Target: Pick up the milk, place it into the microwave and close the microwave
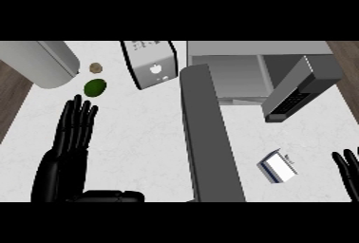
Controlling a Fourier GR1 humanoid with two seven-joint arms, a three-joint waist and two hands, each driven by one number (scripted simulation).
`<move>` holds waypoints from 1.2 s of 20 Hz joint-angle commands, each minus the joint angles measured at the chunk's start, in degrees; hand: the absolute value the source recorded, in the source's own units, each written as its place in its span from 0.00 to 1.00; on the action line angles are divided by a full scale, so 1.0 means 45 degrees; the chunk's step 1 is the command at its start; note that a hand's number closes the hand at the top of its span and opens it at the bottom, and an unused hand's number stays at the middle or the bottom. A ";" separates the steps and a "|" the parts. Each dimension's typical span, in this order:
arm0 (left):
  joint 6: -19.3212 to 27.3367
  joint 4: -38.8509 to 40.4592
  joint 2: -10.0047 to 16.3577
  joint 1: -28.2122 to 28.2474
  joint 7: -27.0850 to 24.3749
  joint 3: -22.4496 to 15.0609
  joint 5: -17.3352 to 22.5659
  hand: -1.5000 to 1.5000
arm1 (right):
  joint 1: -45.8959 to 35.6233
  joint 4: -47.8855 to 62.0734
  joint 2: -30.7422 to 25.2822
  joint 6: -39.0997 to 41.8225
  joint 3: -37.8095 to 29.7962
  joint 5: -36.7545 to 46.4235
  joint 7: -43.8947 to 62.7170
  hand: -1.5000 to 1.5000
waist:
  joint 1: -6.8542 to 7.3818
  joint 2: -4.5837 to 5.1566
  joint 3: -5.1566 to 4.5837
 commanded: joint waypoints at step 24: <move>0.4661 0.1945 -0.0151 0.2099 -0.3088 -0.6148 -0.0882 0.00 | -0.0761 0.8311 0.1195 0.0833 -0.1763 0.3338 -0.6457 0.00 | 0.0232 0.0045 -0.0008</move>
